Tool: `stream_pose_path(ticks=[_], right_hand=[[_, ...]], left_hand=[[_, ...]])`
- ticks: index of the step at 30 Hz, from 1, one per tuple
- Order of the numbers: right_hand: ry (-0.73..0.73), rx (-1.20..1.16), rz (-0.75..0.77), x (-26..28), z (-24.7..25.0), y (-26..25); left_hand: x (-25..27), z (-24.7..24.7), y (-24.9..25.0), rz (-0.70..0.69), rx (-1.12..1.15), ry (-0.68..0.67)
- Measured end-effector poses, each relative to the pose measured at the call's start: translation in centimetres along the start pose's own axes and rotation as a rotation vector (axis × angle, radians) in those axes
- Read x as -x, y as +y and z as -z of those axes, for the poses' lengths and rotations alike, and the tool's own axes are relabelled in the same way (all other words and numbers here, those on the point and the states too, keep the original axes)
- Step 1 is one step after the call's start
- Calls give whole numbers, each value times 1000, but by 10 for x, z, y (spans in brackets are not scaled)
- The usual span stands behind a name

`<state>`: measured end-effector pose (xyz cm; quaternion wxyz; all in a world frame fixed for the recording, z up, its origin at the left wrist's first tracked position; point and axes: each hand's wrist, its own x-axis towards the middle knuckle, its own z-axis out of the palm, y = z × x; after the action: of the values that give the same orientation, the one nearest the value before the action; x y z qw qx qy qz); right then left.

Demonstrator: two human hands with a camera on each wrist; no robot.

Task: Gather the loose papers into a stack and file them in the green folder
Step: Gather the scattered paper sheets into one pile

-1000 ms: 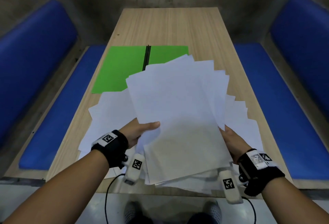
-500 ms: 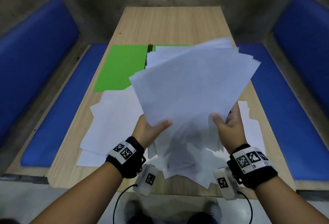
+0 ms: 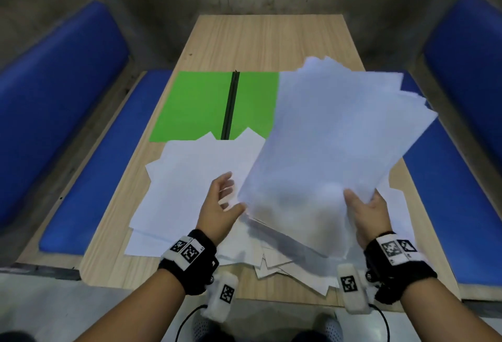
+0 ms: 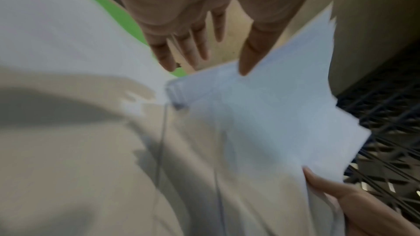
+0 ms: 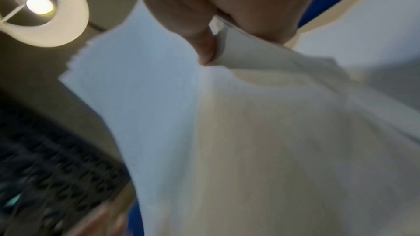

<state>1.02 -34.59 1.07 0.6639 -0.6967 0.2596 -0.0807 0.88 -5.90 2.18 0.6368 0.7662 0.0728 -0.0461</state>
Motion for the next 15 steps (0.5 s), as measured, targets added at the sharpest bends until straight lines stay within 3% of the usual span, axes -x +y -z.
stream_pose_path(ticks=[5, 9, 11, 15], right_hand=[[63, -9, -242, -11, 31, 33], [89, -6, -365, -8, 28, 56], [70, -13, -372, -5, 20, 58], [14, -7, -360, -3, 5, 58]], left_hand=[[13, 30, -41, 292, -218, 337], [21, 49, -57, 686, 76, 672], [21, 54, -59, 771, 187, 740], [13, 51, -45, 794, 426, 754]])
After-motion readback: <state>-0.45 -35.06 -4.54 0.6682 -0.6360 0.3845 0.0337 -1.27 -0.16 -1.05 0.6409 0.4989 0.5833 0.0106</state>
